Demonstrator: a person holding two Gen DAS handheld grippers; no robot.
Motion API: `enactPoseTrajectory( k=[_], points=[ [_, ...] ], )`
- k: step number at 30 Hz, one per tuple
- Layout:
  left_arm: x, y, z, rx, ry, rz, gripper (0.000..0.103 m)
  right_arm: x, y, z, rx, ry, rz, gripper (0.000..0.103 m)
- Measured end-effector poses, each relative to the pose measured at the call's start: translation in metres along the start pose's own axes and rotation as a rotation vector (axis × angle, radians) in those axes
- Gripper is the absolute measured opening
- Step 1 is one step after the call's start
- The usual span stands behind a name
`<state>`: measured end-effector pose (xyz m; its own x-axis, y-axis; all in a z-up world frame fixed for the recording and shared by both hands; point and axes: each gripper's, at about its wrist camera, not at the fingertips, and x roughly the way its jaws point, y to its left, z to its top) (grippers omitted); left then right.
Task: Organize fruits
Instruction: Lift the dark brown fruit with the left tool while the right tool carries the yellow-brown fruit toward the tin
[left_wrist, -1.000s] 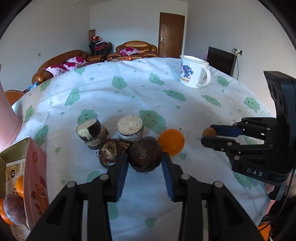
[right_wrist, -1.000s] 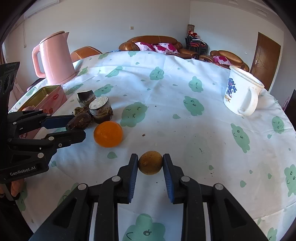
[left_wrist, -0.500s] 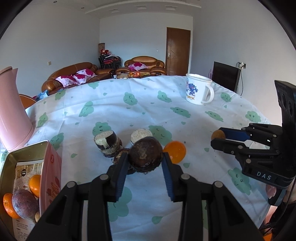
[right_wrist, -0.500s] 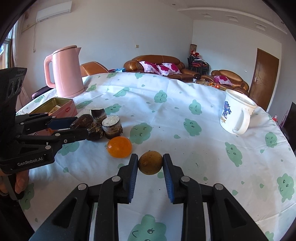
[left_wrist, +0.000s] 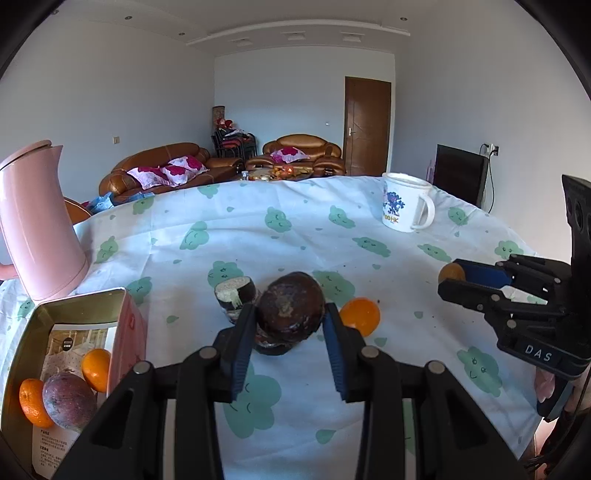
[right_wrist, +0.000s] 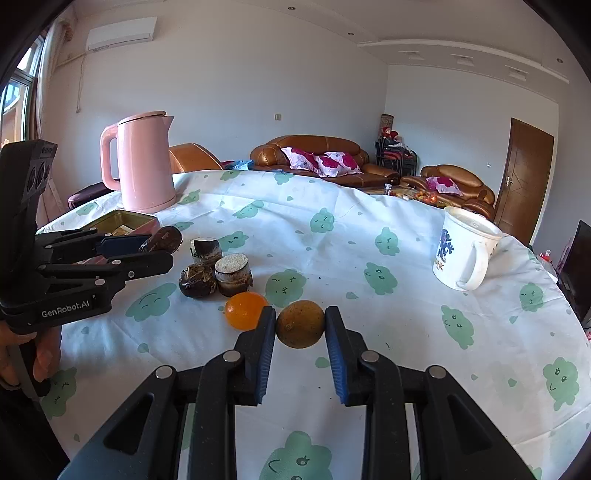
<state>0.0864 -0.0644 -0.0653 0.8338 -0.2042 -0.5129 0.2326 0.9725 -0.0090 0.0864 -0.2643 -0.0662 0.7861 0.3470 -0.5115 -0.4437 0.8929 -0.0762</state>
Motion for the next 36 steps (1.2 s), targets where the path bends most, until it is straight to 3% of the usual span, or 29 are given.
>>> enactPoseTrajectory(
  k=[36],
  points=[
    [-0.028, -0.003, -0.004, 0.032, -0.128, 0.084, 0.038, -0.034, 0.004, -0.004, -0.025, -0.187, -0.04, 0.029]
  ],
)
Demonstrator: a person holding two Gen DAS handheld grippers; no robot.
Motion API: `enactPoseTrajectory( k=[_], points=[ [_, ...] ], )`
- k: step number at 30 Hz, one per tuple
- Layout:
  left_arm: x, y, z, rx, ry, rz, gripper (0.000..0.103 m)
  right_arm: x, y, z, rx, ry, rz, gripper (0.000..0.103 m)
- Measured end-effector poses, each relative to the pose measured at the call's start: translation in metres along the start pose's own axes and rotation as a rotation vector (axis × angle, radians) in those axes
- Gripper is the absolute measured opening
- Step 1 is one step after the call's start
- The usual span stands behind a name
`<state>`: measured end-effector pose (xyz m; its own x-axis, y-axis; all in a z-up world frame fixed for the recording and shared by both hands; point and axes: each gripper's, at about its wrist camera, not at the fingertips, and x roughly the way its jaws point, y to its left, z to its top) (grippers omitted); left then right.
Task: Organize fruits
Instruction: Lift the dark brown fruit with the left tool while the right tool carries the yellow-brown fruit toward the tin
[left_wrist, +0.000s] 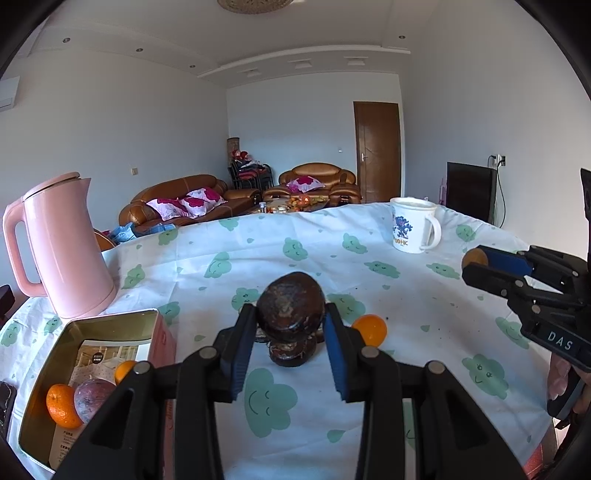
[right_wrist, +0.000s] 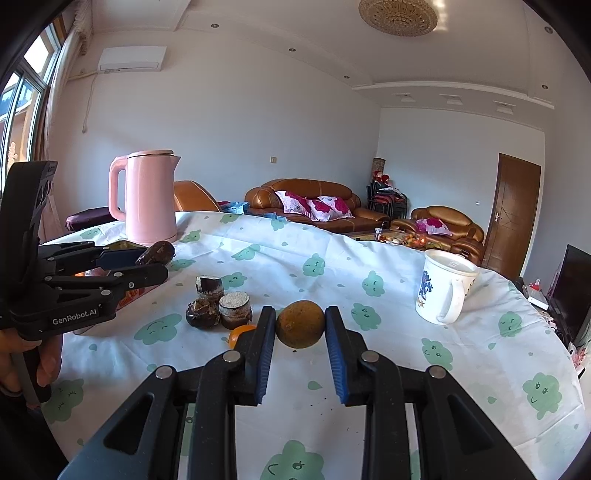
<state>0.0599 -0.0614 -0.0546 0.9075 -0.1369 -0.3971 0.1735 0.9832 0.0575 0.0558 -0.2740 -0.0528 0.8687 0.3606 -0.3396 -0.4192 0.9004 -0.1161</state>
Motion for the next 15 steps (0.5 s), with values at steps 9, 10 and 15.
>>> enactPoseTrajectory(
  k=[9, 10, 15],
  points=[
    [-0.007, -0.002, -0.001, 0.011, -0.027, 0.014, 0.038, -0.008, 0.001, -0.001, -0.007, -0.04, -0.009, 0.029],
    [-0.008, -0.003, -0.001, 0.011, -0.031, 0.017, 0.038, -0.009, 0.001, -0.001, -0.008, -0.044, -0.011, 0.029],
    [-0.012, -0.004, -0.001, 0.016, -0.052, 0.026, 0.038, -0.014, 0.003, -0.001, -0.016, -0.065, -0.023, 0.029]
  ],
)
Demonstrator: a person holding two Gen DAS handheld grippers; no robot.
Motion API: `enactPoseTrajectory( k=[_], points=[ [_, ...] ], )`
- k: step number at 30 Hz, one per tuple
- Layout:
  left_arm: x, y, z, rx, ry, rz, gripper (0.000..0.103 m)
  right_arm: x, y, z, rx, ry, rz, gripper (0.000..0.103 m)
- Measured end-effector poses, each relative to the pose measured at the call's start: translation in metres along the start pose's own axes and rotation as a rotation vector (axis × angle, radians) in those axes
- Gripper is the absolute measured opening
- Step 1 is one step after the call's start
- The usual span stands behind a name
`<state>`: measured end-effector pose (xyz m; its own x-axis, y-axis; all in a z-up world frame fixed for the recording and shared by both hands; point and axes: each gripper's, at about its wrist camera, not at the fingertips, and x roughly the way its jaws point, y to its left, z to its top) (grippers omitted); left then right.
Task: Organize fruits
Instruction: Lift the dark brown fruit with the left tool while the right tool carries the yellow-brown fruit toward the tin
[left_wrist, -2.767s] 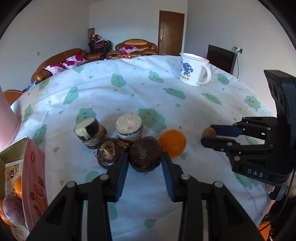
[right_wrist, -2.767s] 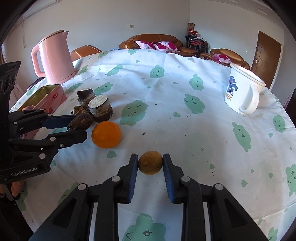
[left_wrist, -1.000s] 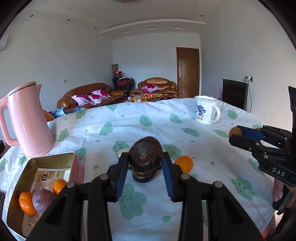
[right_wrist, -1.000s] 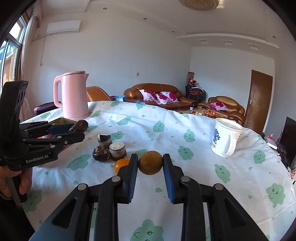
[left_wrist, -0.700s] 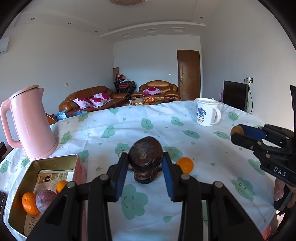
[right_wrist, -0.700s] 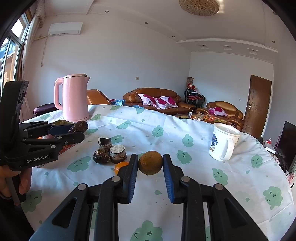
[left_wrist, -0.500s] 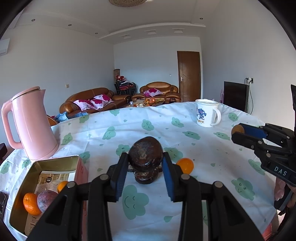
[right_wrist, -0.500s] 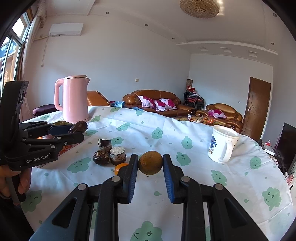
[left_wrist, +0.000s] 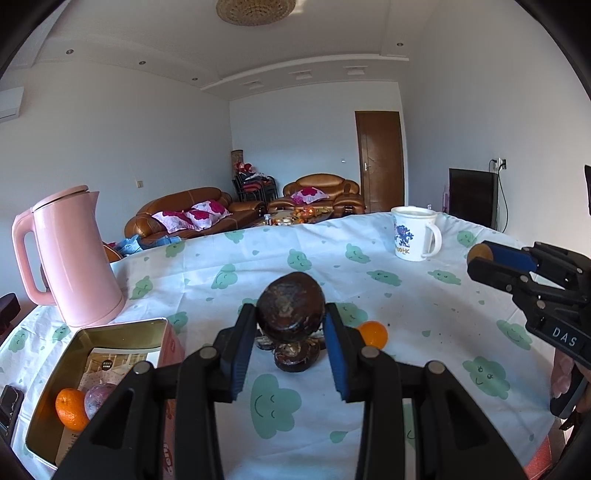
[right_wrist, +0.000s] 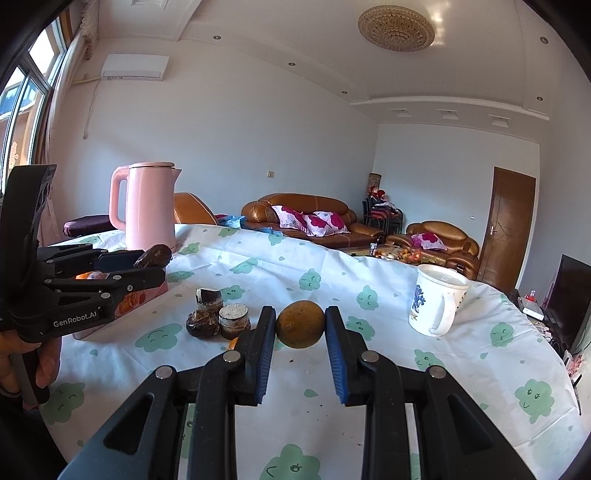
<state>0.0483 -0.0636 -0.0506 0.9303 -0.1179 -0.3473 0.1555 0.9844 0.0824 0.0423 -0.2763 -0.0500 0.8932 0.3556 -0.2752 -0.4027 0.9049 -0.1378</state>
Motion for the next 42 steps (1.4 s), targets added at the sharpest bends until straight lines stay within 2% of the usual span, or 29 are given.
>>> enactPoseTrajectory(
  k=[18, 42],
  points=[
    [-0.006, 0.003, 0.003, 0.004, -0.032, 0.018, 0.038, -0.001, 0.01, 0.004, -0.003, -0.021, 0.014, 0.029],
    [-0.012, 0.026, 0.0, -0.035, -0.023, 0.038, 0.038, 0.021, 0.048, 0.02, -0.028, -0.021, 0.112, 0.029]
  ],
)
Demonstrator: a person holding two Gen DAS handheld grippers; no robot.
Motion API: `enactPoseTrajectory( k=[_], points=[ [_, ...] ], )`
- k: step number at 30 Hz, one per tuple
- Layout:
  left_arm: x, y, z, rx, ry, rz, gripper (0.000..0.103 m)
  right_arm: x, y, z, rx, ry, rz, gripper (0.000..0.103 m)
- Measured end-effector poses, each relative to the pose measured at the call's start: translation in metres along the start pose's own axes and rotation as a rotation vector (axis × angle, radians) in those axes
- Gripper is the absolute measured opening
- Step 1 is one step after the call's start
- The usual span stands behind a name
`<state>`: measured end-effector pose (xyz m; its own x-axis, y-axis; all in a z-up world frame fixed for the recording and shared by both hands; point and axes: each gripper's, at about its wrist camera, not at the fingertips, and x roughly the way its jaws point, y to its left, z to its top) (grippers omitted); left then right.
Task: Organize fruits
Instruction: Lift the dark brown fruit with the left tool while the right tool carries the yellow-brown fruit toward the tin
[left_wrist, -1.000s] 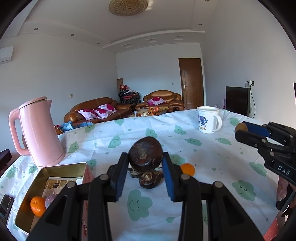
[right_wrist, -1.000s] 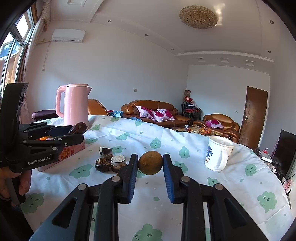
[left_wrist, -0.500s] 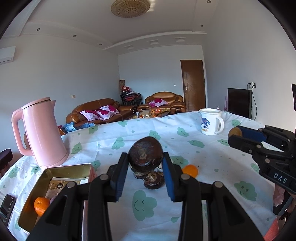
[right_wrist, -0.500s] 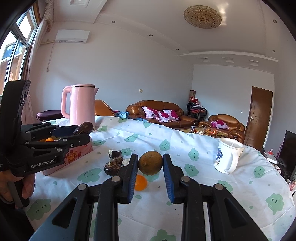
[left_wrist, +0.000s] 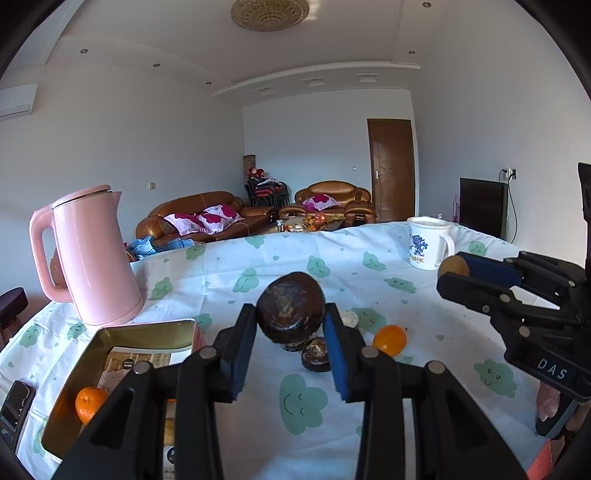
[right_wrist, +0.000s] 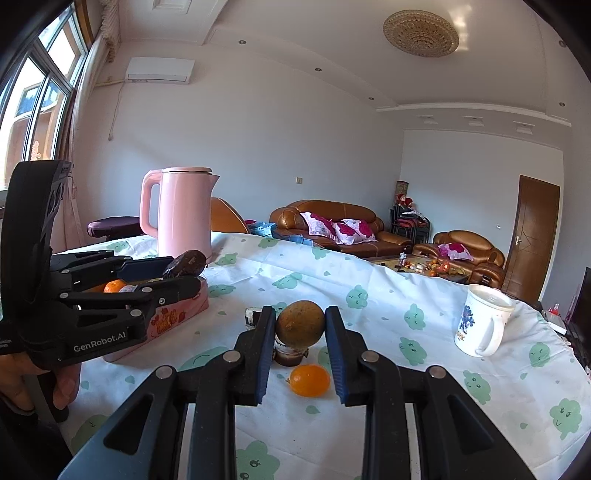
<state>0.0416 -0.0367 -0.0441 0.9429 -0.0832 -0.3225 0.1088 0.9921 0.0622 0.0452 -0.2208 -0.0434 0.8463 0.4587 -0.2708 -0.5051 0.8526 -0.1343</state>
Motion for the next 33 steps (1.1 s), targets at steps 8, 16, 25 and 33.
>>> enactPoseTrajectory(
  k=[8, 16, 25, 33],
  points=[
    [-0.004, 0.013, 0.0, -0.02, 0.003, 0.013, 0.038, 0.011, 0.014, 0.007, -0.018, 0.003, 0.032, 0.029],
    [-0.006, 0.026, -0.003, -0.04, 0.009, 0.032, 0.038, 0.017, 0.031, 0.017, -0.046, -0.006, 0.063, 0.029],
    [-0.007, 0.045, -0.006, -0.072, 0.018, 0.064, 0.038, 0.025, 0.052, 0.025, -0.083, -0.009, 0.099, 0.029],
    [-0.01, 0.063, -0.008, -0.1, 0.031, 0.099, 0.038, 0.034, 0.07, 0.034, -0.11, -0.012, 0.134, 0.029]
  ],
)
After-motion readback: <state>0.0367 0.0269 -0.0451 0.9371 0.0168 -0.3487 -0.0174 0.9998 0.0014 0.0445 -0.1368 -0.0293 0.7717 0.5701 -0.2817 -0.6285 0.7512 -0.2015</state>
